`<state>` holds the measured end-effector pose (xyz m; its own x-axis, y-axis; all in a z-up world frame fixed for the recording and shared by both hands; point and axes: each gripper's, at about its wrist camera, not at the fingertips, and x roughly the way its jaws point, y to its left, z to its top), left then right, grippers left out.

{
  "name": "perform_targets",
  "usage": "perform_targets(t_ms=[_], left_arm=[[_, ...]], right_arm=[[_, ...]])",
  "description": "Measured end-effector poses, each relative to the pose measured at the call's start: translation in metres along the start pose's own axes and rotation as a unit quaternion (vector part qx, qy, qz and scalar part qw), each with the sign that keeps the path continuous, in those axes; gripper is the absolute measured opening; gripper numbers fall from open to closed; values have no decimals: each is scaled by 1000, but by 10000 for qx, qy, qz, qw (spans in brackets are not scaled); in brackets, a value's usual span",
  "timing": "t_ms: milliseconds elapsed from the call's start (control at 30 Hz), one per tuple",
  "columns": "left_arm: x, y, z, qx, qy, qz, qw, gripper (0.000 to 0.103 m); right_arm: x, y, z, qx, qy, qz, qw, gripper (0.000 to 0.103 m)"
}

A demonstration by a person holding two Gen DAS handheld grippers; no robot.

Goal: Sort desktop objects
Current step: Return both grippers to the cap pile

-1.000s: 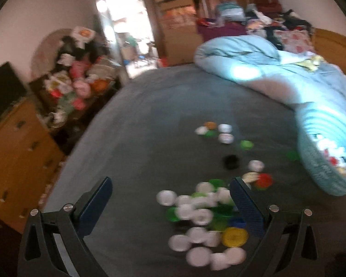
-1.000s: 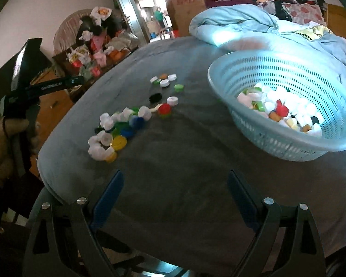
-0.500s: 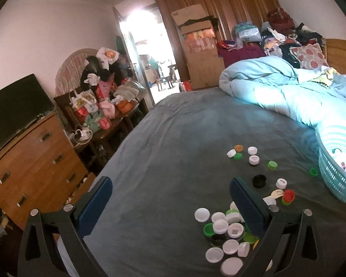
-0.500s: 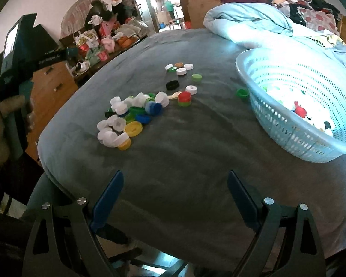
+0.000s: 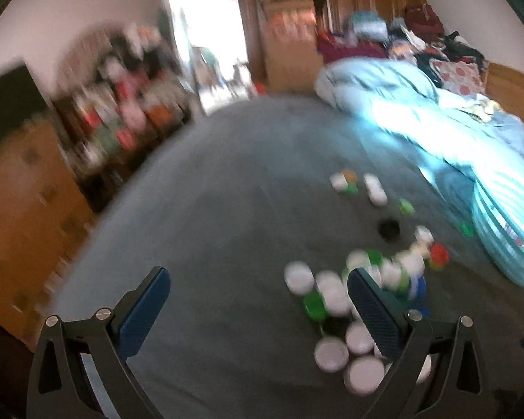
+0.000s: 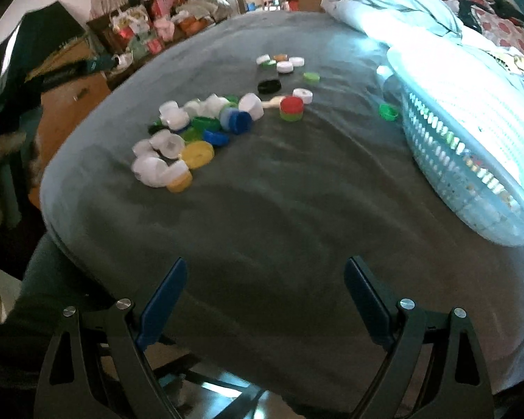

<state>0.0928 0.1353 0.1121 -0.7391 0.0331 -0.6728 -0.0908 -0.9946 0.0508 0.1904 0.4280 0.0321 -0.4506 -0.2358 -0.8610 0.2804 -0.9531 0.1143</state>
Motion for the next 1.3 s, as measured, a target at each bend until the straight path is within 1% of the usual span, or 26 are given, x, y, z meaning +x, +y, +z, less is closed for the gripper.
perform_targets(t_ms=[67, 133, 167, 200, 267, 333, 367, 433, 467, 500, 533, 567, 600, 633, 667, 733, 800, 900, 967, 1000, 1067, 1100, 1167, 1200, 1233, 1300], left_arm=[[21, 10, -18, -205, 402, -337, 9984, 102], [29, 4, -32, -124, 607, -646, 9960, 98], [29, -4, -37, 1, 619, -932, 9937, 98], [28, -15, -41, 190, 645, -1402, 9878, 98], [24, -36, -47, 459, 758, -2299, 9692, 99], [24, -65, -56, 917, 990, -3092, 9414, 99], [25, -77, -61, 1102, 1067, -3299, 9315, 99], [31, -94, -65, 1403, 1215, -3559, 9159, 99], [34, -100, -67, 1491, 1240, -3680, 9094, 99], [40, -104, -66, 1512, 1257, -3821, 9029, 99], [46, -106, -64, 1476, 1275, -3875, 9010, 99], [57, -103, -60, 1357, 1303, -3917, 9007, 99], [65, -98, -55, 1235, 1299, -3886, 9038, 99], [75, -90, -47, 1070, 1276, -3814, 9093, 100], [87, -79, -38, 790, 1310, -3765, 9137, 102], [104, -58, -26, 306, 1447, -3684, 9178, 102], [113, -33, -13, -33, 1259, -3303, 9354, 102], [113, 2, -1, -514, 1011, -2977, 9479, 102], [108, 24, -1, -749, 879, -2653, 9572, 102], [102, 34, -4, -818, 808, -2539, 9604, 102], [90, 43, -14, -805, 787, -2340, 9657, 102], [82, 42, -20, -684, 770, -2351, 9665, 102], [69, 33, -29, -329, 754, -2325, 9691, 102], [60, 21, -39, 31, 723, -2296, 9706, 102], [53, 20, -45, 232, 694, -2255, 9715, 102], [46, 9, -60, 687, 630, -1998, 9754, 101]], right_arm=[[16, -9, 9, 50, 56, -157, 9998, 88], [29, -20, 18, 184, -1, -338, 9993, 88], [33, -24, 20, 237, -89, -369, 9990, 88], [38, -28, 22, 283, -154, -422, 9986, 88], [51, -35, 25, 378, -108, -510, 9979, 88], [64, -39, 24, 409, -17, -469, 9981, 89], [66, -39, 23, 389, -88, -493, 9980, 94], [67, -37, 22, 308, -203, -540, 9979, 99], [68, -37, 21, 313, -225, -532, 9978, 102], [68, -39, 20, 348, -239, -478, 9980, 102], [68, -41, 18, 377, -252, -423, 9981, 102], [67, -42, 18, 375, -255, -407, 9981, 102], [67, -41, 18, 364, -246, -413, 9982, 102], [68, -41, 19, 356, -213, -424, 9982, 102], [68, -41, 19, 354, -187, -431, 9983, 102], [70, -40, 21, 352, -147, -449, 9983, 102], [71, -40, 21, 354, -164, -465, 9982, 102], [71, -39, 22, 394, -180, -491, 9979, 102], [72, -39, 23, 503, -146, -555, 9971, 102], [72, -38, 24, 584, -135, -584, 9965, 102], [72, -39, 24, 720, -220, -605, 9953, 102], [72, -40, 23, 804, -293, -609, 9945, 102], [72, -38, 19, 821, -381, -653, 9938, 102], [72, -38, 19, 792, -394, -675, 9938, 102], [72, -38, 19, 812, -400, -672, 9936, 102], [72, -38, 19, 801, -404, -685, 9936, 102]])
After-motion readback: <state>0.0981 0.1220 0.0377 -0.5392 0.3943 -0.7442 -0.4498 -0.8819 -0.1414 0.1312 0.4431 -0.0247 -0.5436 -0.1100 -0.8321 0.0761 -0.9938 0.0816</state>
